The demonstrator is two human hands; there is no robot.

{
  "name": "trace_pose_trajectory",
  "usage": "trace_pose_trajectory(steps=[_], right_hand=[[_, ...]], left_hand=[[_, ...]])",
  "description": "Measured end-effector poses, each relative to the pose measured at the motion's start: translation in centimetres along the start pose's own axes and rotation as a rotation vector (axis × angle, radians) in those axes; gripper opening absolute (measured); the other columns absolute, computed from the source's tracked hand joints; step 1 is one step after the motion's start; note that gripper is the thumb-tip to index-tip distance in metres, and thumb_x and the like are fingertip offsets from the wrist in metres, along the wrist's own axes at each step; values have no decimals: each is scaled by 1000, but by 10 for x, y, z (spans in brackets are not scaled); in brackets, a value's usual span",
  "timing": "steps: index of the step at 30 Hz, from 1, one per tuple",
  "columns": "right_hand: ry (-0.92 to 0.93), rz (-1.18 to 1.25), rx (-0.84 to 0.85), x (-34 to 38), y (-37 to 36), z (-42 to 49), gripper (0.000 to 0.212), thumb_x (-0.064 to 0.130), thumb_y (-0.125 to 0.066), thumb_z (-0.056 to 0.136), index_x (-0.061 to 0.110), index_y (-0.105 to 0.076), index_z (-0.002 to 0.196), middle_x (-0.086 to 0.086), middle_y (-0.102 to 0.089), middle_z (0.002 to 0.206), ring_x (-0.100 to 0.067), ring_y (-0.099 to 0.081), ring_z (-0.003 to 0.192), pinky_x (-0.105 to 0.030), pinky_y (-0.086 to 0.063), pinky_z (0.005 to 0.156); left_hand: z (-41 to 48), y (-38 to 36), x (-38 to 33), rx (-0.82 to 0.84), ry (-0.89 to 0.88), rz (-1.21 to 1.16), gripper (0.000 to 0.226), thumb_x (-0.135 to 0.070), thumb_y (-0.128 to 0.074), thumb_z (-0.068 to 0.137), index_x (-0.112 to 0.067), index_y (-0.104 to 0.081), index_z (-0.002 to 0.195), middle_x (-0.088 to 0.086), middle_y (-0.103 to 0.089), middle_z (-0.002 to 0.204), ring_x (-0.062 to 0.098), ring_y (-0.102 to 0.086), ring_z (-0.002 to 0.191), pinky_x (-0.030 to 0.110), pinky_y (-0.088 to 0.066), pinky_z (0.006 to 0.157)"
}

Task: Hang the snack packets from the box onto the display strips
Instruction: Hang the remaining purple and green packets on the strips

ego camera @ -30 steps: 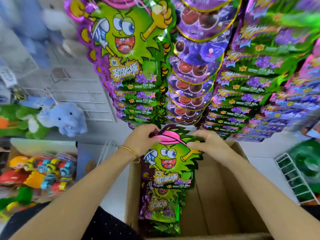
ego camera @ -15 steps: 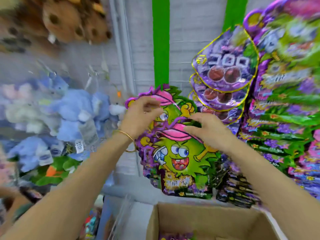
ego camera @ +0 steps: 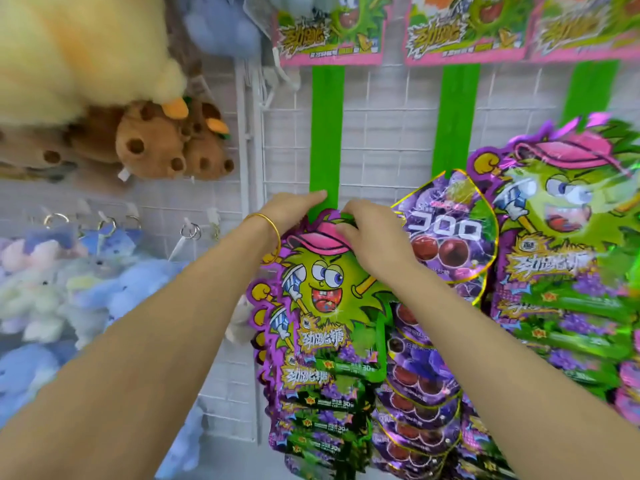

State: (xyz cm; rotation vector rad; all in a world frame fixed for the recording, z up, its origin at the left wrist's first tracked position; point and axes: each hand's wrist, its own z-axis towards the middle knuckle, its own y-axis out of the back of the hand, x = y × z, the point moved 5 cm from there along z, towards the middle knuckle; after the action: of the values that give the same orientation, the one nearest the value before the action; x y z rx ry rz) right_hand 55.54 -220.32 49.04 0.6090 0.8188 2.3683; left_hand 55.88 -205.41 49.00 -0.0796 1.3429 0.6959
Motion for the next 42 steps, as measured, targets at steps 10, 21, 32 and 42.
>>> trace_pose_trajectory(steps=[10,21,32,42], right_hand=[[-48,-96,-45,7,-6,14,20,22,-52,93,5,-51,104,-21,-64,103,-39,-58,97,-37,-39,66],[-133,-21,82,-1,-21,0,26,26,-56,91,3,-52,104,-23,-62,105,-39,-57,101,-39,-44,74],[-6,-230,-18,8,-7,-35,28,21,-54,91,7,-50,114,-14,-56,112,-34,-51,108,-39,-42,84],[-375,265,290,-79,-111,-294,18,15,-56,89,19,-61,105,6,-64,90,-16,-64,76,-33,-50,70]], left_hand=[[-1,-4,-3,146,126,-48,42,-48,-60,80,-18,-43,56,-4,-43,39,11,-39,31,21,-29,44],[-9,1,5,101,74,48,45,-54,-57,81,-13,-51,64,3,-48,62,15,-41,57,26,-33,56],[-93,9,38,-384,-583,264,45,-9,-58,71,-15,-55,116,-9,-49,107,18,-49,108,26,-35,96],[-239,-99,227,156,-243,296,30,-11,-52,76,-18,-61,105,-11,-51,104,12,-53,96,32,-47,87]])
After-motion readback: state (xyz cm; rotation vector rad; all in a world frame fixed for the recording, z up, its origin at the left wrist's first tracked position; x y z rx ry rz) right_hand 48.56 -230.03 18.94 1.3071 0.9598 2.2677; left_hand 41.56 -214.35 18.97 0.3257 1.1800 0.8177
